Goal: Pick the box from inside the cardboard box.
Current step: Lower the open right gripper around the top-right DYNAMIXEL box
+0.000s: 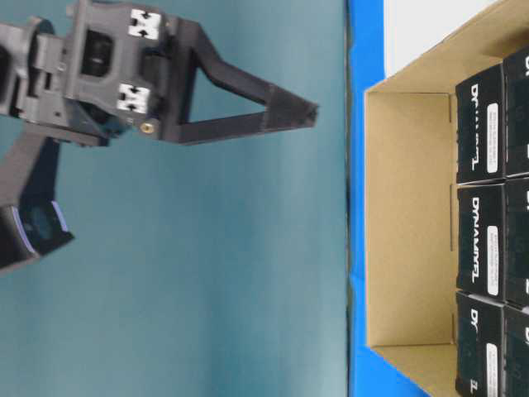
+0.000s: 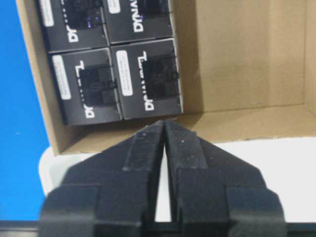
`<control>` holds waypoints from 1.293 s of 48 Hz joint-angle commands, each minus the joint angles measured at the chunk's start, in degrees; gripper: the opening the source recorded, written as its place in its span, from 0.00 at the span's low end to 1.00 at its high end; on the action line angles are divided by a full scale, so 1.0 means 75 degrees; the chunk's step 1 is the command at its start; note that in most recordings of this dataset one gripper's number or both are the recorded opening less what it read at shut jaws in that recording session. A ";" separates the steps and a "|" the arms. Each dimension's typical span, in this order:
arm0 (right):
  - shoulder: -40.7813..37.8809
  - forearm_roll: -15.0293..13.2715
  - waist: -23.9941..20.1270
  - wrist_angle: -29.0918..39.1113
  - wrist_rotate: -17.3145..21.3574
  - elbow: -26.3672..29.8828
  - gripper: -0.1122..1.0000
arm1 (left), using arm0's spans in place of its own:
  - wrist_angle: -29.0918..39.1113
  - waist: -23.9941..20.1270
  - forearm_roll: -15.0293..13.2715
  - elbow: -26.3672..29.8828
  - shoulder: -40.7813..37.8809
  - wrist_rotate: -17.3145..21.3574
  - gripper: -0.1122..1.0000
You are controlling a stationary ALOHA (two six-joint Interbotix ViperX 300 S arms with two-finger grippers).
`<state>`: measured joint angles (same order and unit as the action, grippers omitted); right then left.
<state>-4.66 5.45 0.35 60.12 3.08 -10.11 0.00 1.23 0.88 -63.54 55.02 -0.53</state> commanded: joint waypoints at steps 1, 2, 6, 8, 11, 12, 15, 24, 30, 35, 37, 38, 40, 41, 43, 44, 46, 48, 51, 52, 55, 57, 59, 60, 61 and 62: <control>-0.0070 0.0047 -0.0012 -0.0070 -0.0094 0.0117 0.29 | -0.0035 0.0012 0.0012 0.0199 -0.0035 -0.0023 0.04; -0.0094 0.0059 -0.0012 -0.0082 -0.0129 0.0129 0.33 | -0.0035 0.0012 0.0012 0.0199 -0.0035 -0.0023 0.04; -0.0164 0.0059 0.0023 -0.0035 -0.0223 0.0152 0.53 | -0.0035 0.0000 0.0012 0.0199 -0.0035 -0.0023 0.04; -0.0188 0.0059 0.0023 -0.0023 -0.0246 0.0117 0.65 | -0.0035 0.0012 0.0012 0.0199 -0.0035 -0.0023 0.04; -0.0258 0.0059 0.0047 -0.0047 -0.0258 0.0070 0.81 | -0.0035 0.0012 0.0012 0.0199 -0.0035 -0.0023 0.04; -0.0270 0.0059 0.0059 -0.0070 -0.0270 0.0059 0.86 | -0.0035 0.0012 0.0012 0.0199 -0.0035 -0.0023 0.04; -0.0340 0.0059 0.0094 -0.0105 -0.0352 0.0035 0.96 | -0.0035 0.0012 0.0012 0.0211 -0.0035 -0.0023 0.04; -0.0563 0.0457 0.0281 -0.0270 -0.0598 -0.0023 1.00 | -0.0035 0.0000 0.0012 0.0211 -0.0035 -0.0023 0.04; -0.0785 0.0633 0.0293 -0.0609 -0.0844 -0.0059 1.00 | -0.0035 0.0012 0.0012 0.0211 -0.0023 -0.0023 0.04; -0.0996 0.0785 0.0270 -0.0797 -0.0937 -0.0070 1.00 | -0.0035 0.0012 0.0012 0.0211 -0.0023 -0.0023 0.04; -0.1102 0.0844 0.0270 -0.0832 -0.0973 -0.0070 1.00 | -0.0035 0.0012 0.0012 0.0211 -0.0035 -0.0023 0.04; -0.1172 0.0867 0.0258 -0.0832 -0.1008 -0.0082 1.00 | -0.0035 0.0012 0.0012 0.0211 -0.0035 -0.0023 0.04; -0.1277 0.0891 0.0246 -0.0832 -0.1066 -0.0094 1.00 | -0.0035 0.0012 0.0012 0.0223 -0.0035 -0.0023 0.04; -0.1313 0.0926 0.0234 -0.0844 -0.1102 -0.0105 1.00 | -0.0035 0.0012 0.0012 0.0211 -0.0023 -0.0023 0.04; -0.1383 0.0961 0.0223 -0.0844 -0.1160 -0.0129 1.00 | -0.0035 0.0012 0.0012 0.0223 -0.0023 -0.0023 0.04; -0.1406 0.0996 0.0223 -0.0855 -0.1184 -0.0141 1.00 | -0.0035 0.0012 0.0012 0.0223 -0.0035 -0.0023 0.04; -0.1441 0.1043 0.0223 -0.0891 -0.1242 -0.0152 1.00 | -0.0035 0.0000 0.0012 0.0223 -0.0035 -0.0023 0.04; -0.1453 0.1078 0.0223 -0.0914 -0.1266 -0.0164 1.00 | -0.0035 0.0012 0.0012 0.0223 -0.0035 -0.0023 0.04; -0.1453 0.1090 0.0223 -0.0937 -0.1289 -0.0164 1.00 | -0.0035 0.0012 0.0012 0.0211 -0.0035 -0.0023 0.04; -0.1453 0.1090 0.0223 -0.0937 -0.1289 -0.0164 1.00 | -0.0035 0.0012 0.0012 0.0223 -0.0023 -0.0023 0.04; -0.1453 0.1090 0.0223 -0.0937 -0.1289 -0.0176 1.00 | -0.0035 0.0000 0.0012 0.0211 -0.0023 -0.0023 0.04; -0.1453 0.1090 0.0223 -0.0949 -0.1277 -0.0187 1.00 | -0.0035 0.0012 0.0012 0.0211 -0.0035 -0.0023 0.04; -0.1453 0.1090 0.0223 -0.0973 -0.1277 -0.0211 1.00 | -0.0035 0.0012 0.0012 0.0211 -0.0035 -0.0023 0.04; -0.1453 0.1090 0.0223 -0.0996 -0.1277 -0.0223 1.00 | -0.0035 0.0012 0.0012 0.0211 -0.0035 -0.0023 0.04; -0.1453 0.1090 0.0234 -0.1008 -0.1289 -0.0223 1.00 | -0.0035 0.0012 0.0012 0.0211 -0.0035 -0.0023 0.04; -0.1453 0.1090 0.0223 -0.1031 -0.1289 -0.0234 1.00 | -0.0035 0.0012 0.0012 0.0223 -0.0035 -0.0023 0.04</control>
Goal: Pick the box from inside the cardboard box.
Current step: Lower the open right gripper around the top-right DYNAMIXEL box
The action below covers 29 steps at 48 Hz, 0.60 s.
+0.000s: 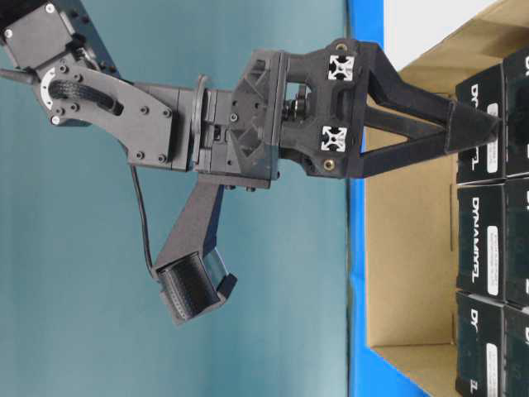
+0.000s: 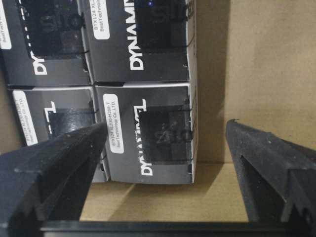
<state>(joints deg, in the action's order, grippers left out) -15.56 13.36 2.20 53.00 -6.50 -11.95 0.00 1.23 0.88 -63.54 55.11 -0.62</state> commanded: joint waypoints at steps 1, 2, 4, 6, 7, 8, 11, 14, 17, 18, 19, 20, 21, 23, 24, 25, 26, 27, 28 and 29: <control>0.0000 0.0035 -0.0012 -0.0105 -0.0012 -0.0012 1.00 | -0.0035 0.0000 0.0012 0.0211 -0.0047 -0.0012 0.04; 0.0000 0.0035 -0.0012 -0.0117 -0.0012 -0.0012 1.00 | -0.0023 0.0012 0.0012 0.0211 -0.0035 -0.0012 0.04; 0.0000 0.0035 -0.0012 -0.0152 0.0000 -0.0047 1.00 | -0.0035 0.0012 0.0023 0.0223 -0.0035 -0.0012 0.04; -0.0012 0.0035 0.0012 -0.0164 0.0000 -0.0070 1.00 | -0.0035 0.0012 0.0012 0.0211 -0.0035 -0.0012 0.04; 0.0000 0.0035 0.0012 -0.0164 0.0000 -0.0082 1.00 | -0.0035 0.0012 0.0012 0.0223 -0.0047 -0.0012 0.04; 0.0000 0.0035 0.0023 -0.0164 0.0000 -0.0105 1.00 | -0.0035 0.0012 0.0012 0.0211 -0.0047 -0.0012 0.04; 0.0000 0.0035 0.0059 -0.0164 0.0000 -0.0141 1.00 | -0.0035 0.0012 0.0012 0.0211 -0.0047 -0.0012 0.04; 0.0012 0.0035 0.0094 -0.0164 -0.0012 -0.0152 1.00 | -0.0035 0.0012 0.0012 0.0211 -0.0047 -0.0012 0.04; 0.0012 0.0035 0.0152 -0.0199 -0.0012 -0.0152 1.00 | -0.0035 0.0012 0.0012 0.0211 -0.0035 -0.0012 0.04; 0.0012 0.0023 0.0176 -0.0211 -0.0012 -0.0152 1.00 | -0.0035 0.0012 0.0012 0.0223 -0.0035 -0.0012 0.04; 0.0012 0.0023 0.0199 -0.0223 -0.0012 -0.0152 1.00 | -0.0035 0.0012 0.0012 0.0223 -0.0035 -0.0012 0.04; 0.0012 0.0023 0.0211 -0.0223 -0.0012 -0.0152 1.00 | -0.0035 0.0012 0.0012 0.0211 -0.0035 -0.0012 0.04; 0.0012 0.0023 0.0246 -0.0246 -0.0012 -0.0164 1.00 | -0.0035 0.0012 0.0023 0.0223 -0.0047 -0.0012 0.04; 0.0012 0.0012 0.0281 -0.0270 -0.0012 -0.0152 1.00 | -0.0035 0.0012 0.0012 0.0211 -0.0035 -0.0023 0.04; 0.0012 0.0012 0.0293 -0.0270 -0.0012 -0.0152 1.00 | -0.0035 0.0012 0.0012 0.0223 -0.0035 -0.0023 0.04; 0.0012 0.0023 0.0305 -0.0281 -0.0012 -0.0152 1.00 | -0.0035 0.0012 0.0012 0.0211 -0.0035 -0.0023 0.04; 0.0012 0.0012 0.0316 -0.0281 -0.0012 -0.0152 1.00 | -0.0035 0.0012 0.0023 0.0223 -0.0035 -0.0023 0.04; 0.0012 0.0012 0.0328 -0.0281 -0.0012 -0.0152 1.00 | -0.0035 0.0012 0.0012 0.0223 -0.0035 -0.0023 0.04; 0.0012 0.0012 0.0340 -0.0281 -0.0012 -0.0164 1.00 | -0.0035 0.0012 0.0012 0.0223 -0.0035 -0.0023 0.04; 0.0012 0.0012 0.0352 -0.0281 -0.0012 -0.0164 1.00 | -0.0035 0.0012 0.0012 0.0223 -0.0035 -0.0023 0.04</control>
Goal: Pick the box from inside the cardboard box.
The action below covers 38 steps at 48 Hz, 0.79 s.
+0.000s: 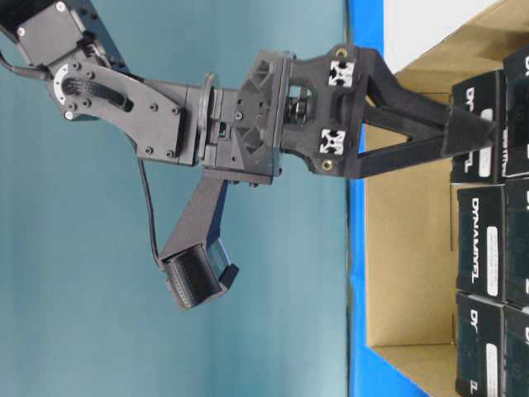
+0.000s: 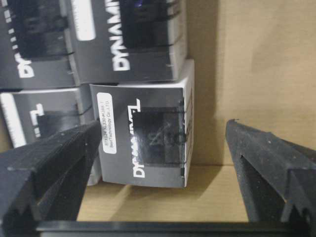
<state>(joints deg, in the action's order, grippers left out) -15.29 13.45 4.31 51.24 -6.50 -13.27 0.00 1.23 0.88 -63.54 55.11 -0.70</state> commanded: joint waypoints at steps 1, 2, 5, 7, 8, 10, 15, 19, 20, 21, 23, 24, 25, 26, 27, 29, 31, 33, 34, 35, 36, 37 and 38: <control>-0.0023 0.0000 0.0082 -0.0047 -0.0012 0.0000 1.00 | -0.0035 0.0012 0.0012 0.0211 -0.0035 -0.0012 0.04; -0.0023 -0.0012 0.0082 -0.0047 -0.0012 -0.0012 1.00 | -0.0035 0.0012 0.0012 0.0223 -0.0035 -0.0023 0.04; -0.0023 -0.0012 0.0117 -0.0059 -0.0023 -0.0059 1.00 | -0.0035 0.0012 0.0012 0.0223 -0.0035 -0.0059 0.04; 0.0000 -0.0012 0.0141 -0.0082 -0.0023 -0.0094 1.00 | -0.0035 0.0012 0.0012 0.0223 -0.0023 -0.0094 0.04; 0.0000 -0.0012 0.0152 -0.0094 -0.0023 -0.0105 1.00 | -0.0035 0.0012 0.0012 0.0223 -0.0035 -0.0094 0.04; 0.0012 -0.0012 0.0187 -0.0117 -0.0023 -0.0129 1.00 | -0.0035 0.0012 0.0012 0.0223 -0.0035 -0.0117 0.04; 0.0023 -0.0023 0.0270 -0.0176 -0.0023 -0.0164 1.00 | -0.0035 0.0012 0.0012 0.0223 -0.0035 -0.0117 0.04; 0.0023 -0.0035 0.0352 -0.0234 -0.0023 -0.0188 1.00 | -0.0035 0.0012 0.0012 0.0223 -0.0035 -0.0117 0.04; 0.0023 -0.0047 0.0398 -0.0246 -0.0023 -0.0199 1.00 | -0.0035 0.0012 0.0023 0.0223 -0.0035 -0.0117 0.04; 0.0023 -0.0047 0.0422 -0.0246 -0.0023 -0.0199 1.00 | -0.0035 0.0012 0.0012 0.0223 -0.0023 -0.0117 0.04; 0.0023 -0.0059 0.0469 -0.0246 -0.0035 -0.0199 1.00 | -0.0035 0.0012 0.0023 0.0234 -0.0023 -0.0117 0.04; 0.0023 -0.0070 0.0492 -0.0246 -0.0035 -0.0199 1.00 | -0.0035 0.0012 0.0012 0.0234 -0.0023 -0.0117 0.04; 0.0023 -0.0082 0.0504 -0.0246 -0.0047 -0.0199 1.00 | -0.0035 0.0012 0.0012 0.0246 -0.0023 -0.0117 0.04; 0.0023 -0.0094 0.0527 -0.0246 -0.0059 -0.0199 1.00 | -0.0035 0.0000 0.0012 0.0246 -0.0023 -0.0117 0.04; 0.0023 -0.0105 0.0551 -0.0246 -0.0082 -0.0199 1.00 | -0.0035 0.0012 0.0012 0.0246 -0.0023 -0.0117 0.04; 0.0023 -0.0105 0.0586 -0.0246 -0.0129 -0.0199 1.00 | -0.0035 0.0012 0.0012 0.0258 -0.0023 -0.0117 0.04; 0.0023 -0.0105 0.0633 -0.0246 -0.0164 -0.0199 1.00 | -0.0035 0.0012 0.0012 0.0246 -0.0023 -0.0117 0.04; 0.0023 -0.0105 0.0680 -0.0246 -0.0176 -0.0199 1.00 | -0.0035 0.0012 0.0012 0.0246 -0.0023 -0.0117 0.04; 0.0023 -0.0105 0.0691 -0.0246 -0.0176 -0.0199 1.00 | -0.0035 0.0012 0.0012 0.0258 -0.0023 -0.0117 0.04; 0.0023 -0.0105 0.0727 -0.0246 -0.0176 -0.0211 1.00 | -0.0035 0.0012 0.0012 0.0246 -0.0023 -0.0117 0.04; 0.0023 -0.0105 0.0762 -0.0246 -0.0187 -0.0211 1.00 | -0.0035 0.0012 0.0023 0.0258 -0.0023 -0.0117 0.04; 0.0023 -0.0105 0.0773 -0.0246 -0.0187 -0.0223 1.00 | -0.0023 0.0012 0.0023 0.0258 -0.0012 -0.0117 0.04; 0.0023 -0.0105 0.0797 -0.0258 -0.0187 -0.0223 1.00 | -0.0035 0.0012 0.0012 0.0258 -0.0012 -0.0117 0.04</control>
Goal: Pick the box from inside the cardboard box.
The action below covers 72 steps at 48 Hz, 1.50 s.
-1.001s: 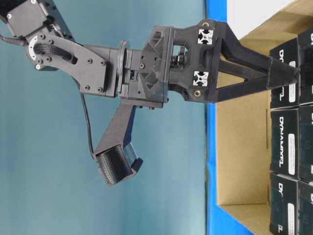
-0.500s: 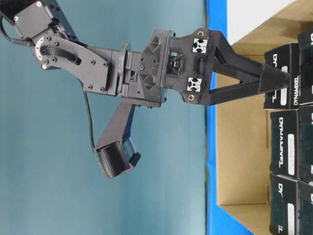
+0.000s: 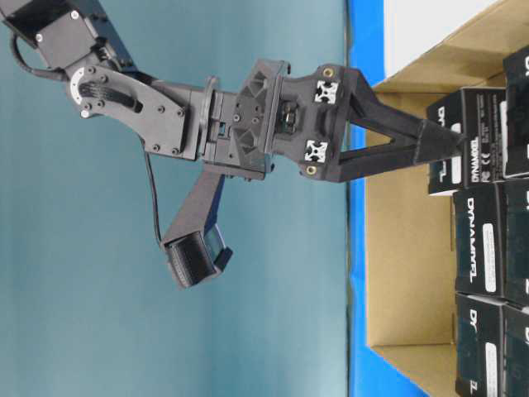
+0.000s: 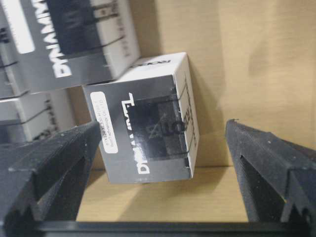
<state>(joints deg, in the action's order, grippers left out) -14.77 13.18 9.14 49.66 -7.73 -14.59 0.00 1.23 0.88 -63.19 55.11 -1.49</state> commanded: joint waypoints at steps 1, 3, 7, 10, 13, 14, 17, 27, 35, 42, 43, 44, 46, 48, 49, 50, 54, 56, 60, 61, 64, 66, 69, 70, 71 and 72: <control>-0.0047 -0.0070 0.0176 -0.0035 -0.0023 -0.0059 1.00 | -0.0035 0.0012 0.0012 0.0211 -0.0012 -0.0012 0.04; -0.0047 -0.0070 0.0211 -0.0047 -0.0023 -0.0070 1.00 | -0.0035 0.0012 0.0012 0.0223 -0.0012 -0.0012 0.04; -0.0047 -0.0082 0.0281 -0.0047 -0.0035 -0.0082 1.00 | -0.0035 0.0012 0.0012 0.0223 -0.0012 -0.0012 0.04; -0.0047 -0.0082 0.0340 -0.0047 -0.0035 -0.0082 1.00 | -0.0035 0.0000 0.0023 0.0234 -0.0012 -0.0012 0.04; -0.0047 -0.0082 0.0387 -0.0094 -0.0035 -0.0105 1.00 | -0.0035 0.0012 0.0012 0.0234 0.0000 -0.0012 0.04; -0.0047 -0.0082 0.0398 -0.0105 -0.0035 -0.0105 1.00 | -0.0035 0.0012 0.0012 0.0234 -0.0012 -0.0012 0.04; -0.0047 -0.0070 0.0434 -0.0117 -0.0035 -0.0117 1.00 | -0.0035 0.0012 0.0012 0.0234 -0.0012 -0.0012 0.04; -0.0035 -0.0082 0.0445 -0.0129 -0.0035 -0.0141 1.00 | -0.0035 0.0012 0.0012 0.0234 -0.0012 -0.0012 0.04; 0.0035 -0.0059 0.0434 -0.0105 -0.0023 -0.0117 1.00 | -0.0035 0.0012 0.0012 0.0234 0.0000 -0.0012 0.04; 0.0258 -0.0059 0.0422 -0.0023 -0.0012 -0.0035 1.00 | -0.0035 0.0012 0.0012 0.0246 0.0047 -0.0012 0.04; 0.0281 -0.0059 0.0422 0.0000 -0.0012 -0.0023 1.00 | -0.0035 0.0012 0.0012 0.0246 0.0059 -0.0012 0.04; 0.0305 -0.0059 0.0422 0.0035 -0.0012 -0.0012 1.00 | -0.0035 0.0012 0.0012 0.0246 0.0059 -0.0012 0.04; 0.0352 -0.0059 0.0422 0.0094 -0.0012 0.0000 1.00 | -0.0035 0.0012 0.0012 0.0246 0.0070 -0.0012 0.04; 0.0387 -0.0047 0.0410 0.0141 0.0000 0.0023 1.00 | -0.0035 0.0000 0.0023 0.0246 0.0070 0.0000 0.04; 0.0398 -0.0047 0.0410 0.0152 0.0000 0.0023 1.00 | -0.0035 0.0012 0.0012 0.0246 0.0070 0.0000 0.04; 0.0422 -0.0035 0.0410 0.0152 0.0000 0.0035 1.00 | -0.0035 0.0012 0.0012 0.0246 0.0070 0.0000 0.04; 0.0445 -0.0012 0.0375 0.0141 0.0012 0.0047 1.00 | -0.0035 0.0012 0.0012 0.0246 0.0082 0.0000 0.04; 0.0457 0.0012 0.0375 0.0117 0.0012 0.0047 1.00 | -0.0035 0.0012 0.0023 0.0246 0.0070 0.0000 0.04; 0.0480 0.0035 0.0363 0.0117 0.0000 0.0070 1.00 | -0.0035 0.0012 0.0012 0.0246 0.0082 0.0000 0.04; 0.0492 0.0035 0.0363 0.0141 0.0000 0.0094 1.00 | -0.0035 0.0000 0.0012 0.0246 0.0070 0.0000 0.04; 0.0539 0.0047 0.0375 0.0164 0.0000 0.0164 1.00 | -0.0035 0.0000 0.0012 0.0246 0.0082 0.0000 0.04; 0.0598 0.0035 0.0375 0.0234 0.0000 0.0223 1.00 | -0.0035 0.0012 0.0012 0.0246 0.0094 0.0000 0.04; 0.0715 0.0035 0.0375 0.0340 -0.0012 0.0340 1.00 | -0.0012 0.0012 0.0023 0.0246 0.0117 -0.0012 0.04; 0.0773 0.0035 0.0375 0.0387 -0.0012 0.0375 1.00 | 0.0000 0.0000 0.0012 0.0246 0.0129 -0.0012 0.04; 0.0844 0.0035 0.0363 0.0469 -0.0012 0.0445 1.00 | 0.0023 0.0012 0.0023 0.0246 0.0129 -0.0012 0.04; 0.0879 0.0047 0.0375 0.0527 -0.0012 0.0492 1.00 | 0.0035 0.0012 0.0012 0.0258 0.0152 -0.0023 0.04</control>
<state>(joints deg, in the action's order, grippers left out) -10.20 13.27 12.13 52.47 -7.73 -12.92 0.26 1.23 0.88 -62.93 56.25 -1.49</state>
